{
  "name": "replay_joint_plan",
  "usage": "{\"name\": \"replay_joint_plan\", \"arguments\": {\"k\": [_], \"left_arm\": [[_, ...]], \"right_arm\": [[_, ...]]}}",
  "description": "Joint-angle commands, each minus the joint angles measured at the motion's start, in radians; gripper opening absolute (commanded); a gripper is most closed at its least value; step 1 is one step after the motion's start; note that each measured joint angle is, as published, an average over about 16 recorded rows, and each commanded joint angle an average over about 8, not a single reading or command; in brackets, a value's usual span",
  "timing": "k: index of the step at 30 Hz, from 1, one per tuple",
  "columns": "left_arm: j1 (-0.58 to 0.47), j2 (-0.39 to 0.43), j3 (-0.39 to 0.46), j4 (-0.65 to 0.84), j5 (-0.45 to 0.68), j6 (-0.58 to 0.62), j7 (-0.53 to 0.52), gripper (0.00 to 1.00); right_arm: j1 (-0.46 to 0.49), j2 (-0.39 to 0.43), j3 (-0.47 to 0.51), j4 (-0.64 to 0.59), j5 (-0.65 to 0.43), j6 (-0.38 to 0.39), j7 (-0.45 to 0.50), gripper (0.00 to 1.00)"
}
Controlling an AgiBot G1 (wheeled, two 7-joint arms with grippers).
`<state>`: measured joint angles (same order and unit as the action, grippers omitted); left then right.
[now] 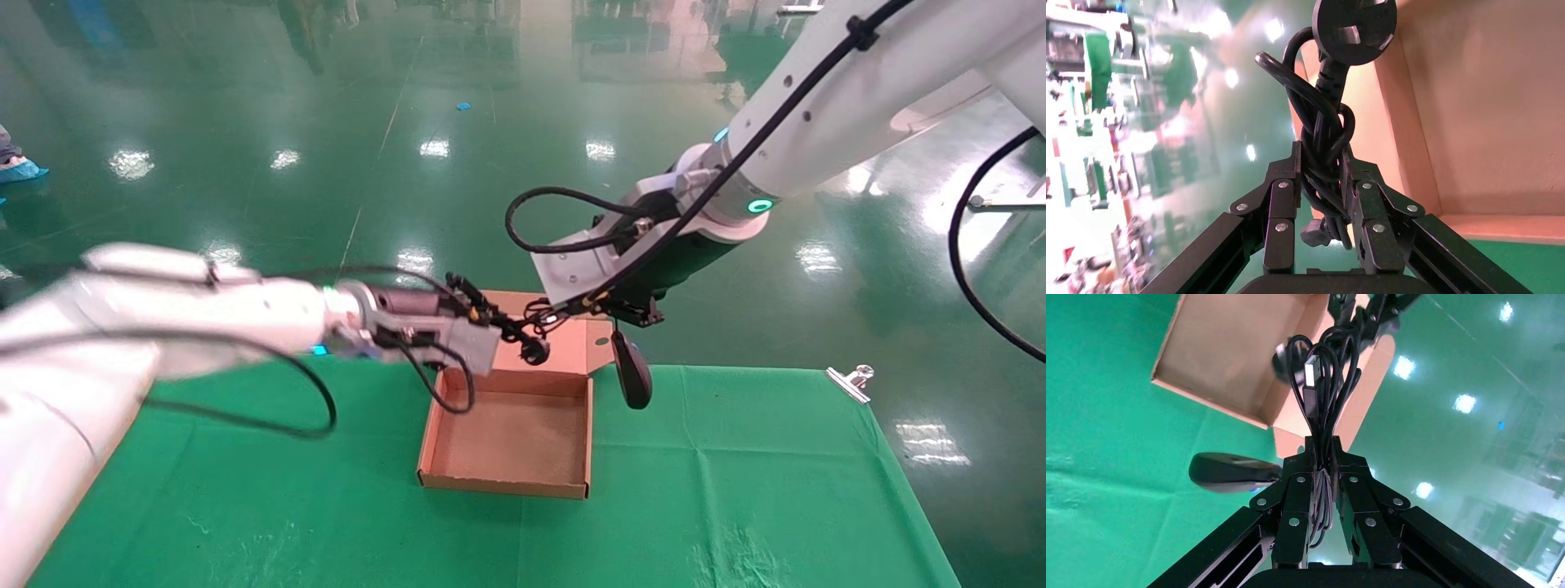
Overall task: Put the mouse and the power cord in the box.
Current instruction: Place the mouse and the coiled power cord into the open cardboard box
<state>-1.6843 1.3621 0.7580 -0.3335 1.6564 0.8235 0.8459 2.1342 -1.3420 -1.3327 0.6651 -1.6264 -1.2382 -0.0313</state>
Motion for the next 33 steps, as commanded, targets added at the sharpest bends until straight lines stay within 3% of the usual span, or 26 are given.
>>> {"name": "replay_joint_plan", "arguments": {"k": [1,9,33], "left_arm": [[0.048,0.003,0.011,-0.024,-0.001,-0.071,-0.001,0.00],[0.152,0.003,0.117,-0.114,-0.012,-0.155,-0.083,0.00],[0.202,0.007,0.420,-0.168,-0.001,-0.308,-0.287,0.00]], "right_arm": [[-0.002,0.003,-0.004,0.005,0.003,-0.005,0.003,0.00],[-0.036,0.012,-0.018,-0.002,0.005,-0.005,-0.004,0.00],[-0.074,0.022,-0.018,-0.062,0.030,0.006,-0.063,0.00]]}}
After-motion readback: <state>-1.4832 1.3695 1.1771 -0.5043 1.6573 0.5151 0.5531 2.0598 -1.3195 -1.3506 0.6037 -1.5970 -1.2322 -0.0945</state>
